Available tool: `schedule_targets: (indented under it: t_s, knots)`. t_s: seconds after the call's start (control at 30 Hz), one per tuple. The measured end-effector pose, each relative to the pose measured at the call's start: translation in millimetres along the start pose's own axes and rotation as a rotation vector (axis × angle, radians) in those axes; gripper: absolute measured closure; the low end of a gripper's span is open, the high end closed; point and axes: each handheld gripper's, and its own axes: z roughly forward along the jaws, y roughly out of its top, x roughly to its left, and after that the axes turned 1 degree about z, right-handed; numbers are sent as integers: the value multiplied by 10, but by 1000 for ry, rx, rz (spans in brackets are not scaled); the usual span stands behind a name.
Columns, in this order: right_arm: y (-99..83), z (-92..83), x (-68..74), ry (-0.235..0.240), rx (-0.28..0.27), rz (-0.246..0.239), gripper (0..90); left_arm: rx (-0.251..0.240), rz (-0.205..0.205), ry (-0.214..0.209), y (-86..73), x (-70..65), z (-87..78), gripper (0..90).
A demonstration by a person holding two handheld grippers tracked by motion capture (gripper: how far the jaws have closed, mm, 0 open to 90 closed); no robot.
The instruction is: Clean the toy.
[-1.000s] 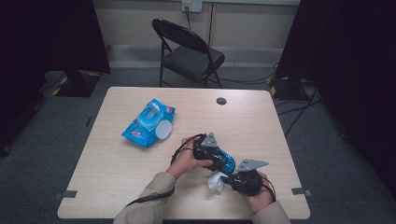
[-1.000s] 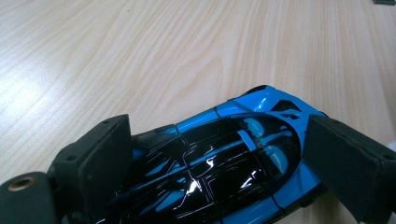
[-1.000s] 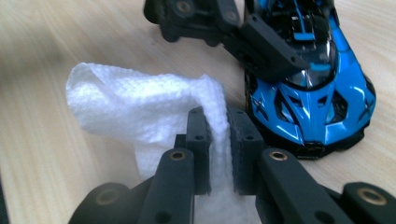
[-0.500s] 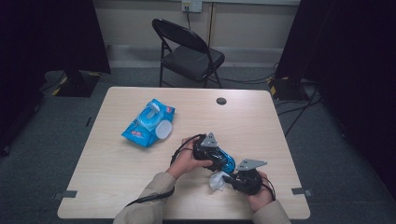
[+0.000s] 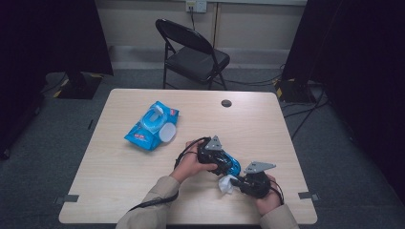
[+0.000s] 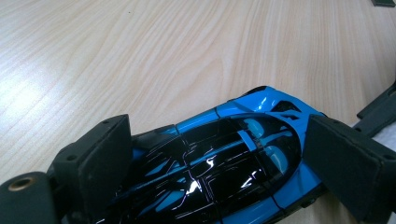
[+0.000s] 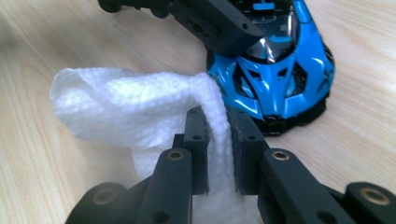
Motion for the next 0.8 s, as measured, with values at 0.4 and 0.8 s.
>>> schedule_targets:
  t_s: [0.4,0.8]
  knots:
    - [-47,-75,-104,-40,-2,29,792,-4,-1,0,-3,-4,1,81]
    - [-54,-94,-168,-54,-2,36,792,0,0,1,0,-1,1,81]
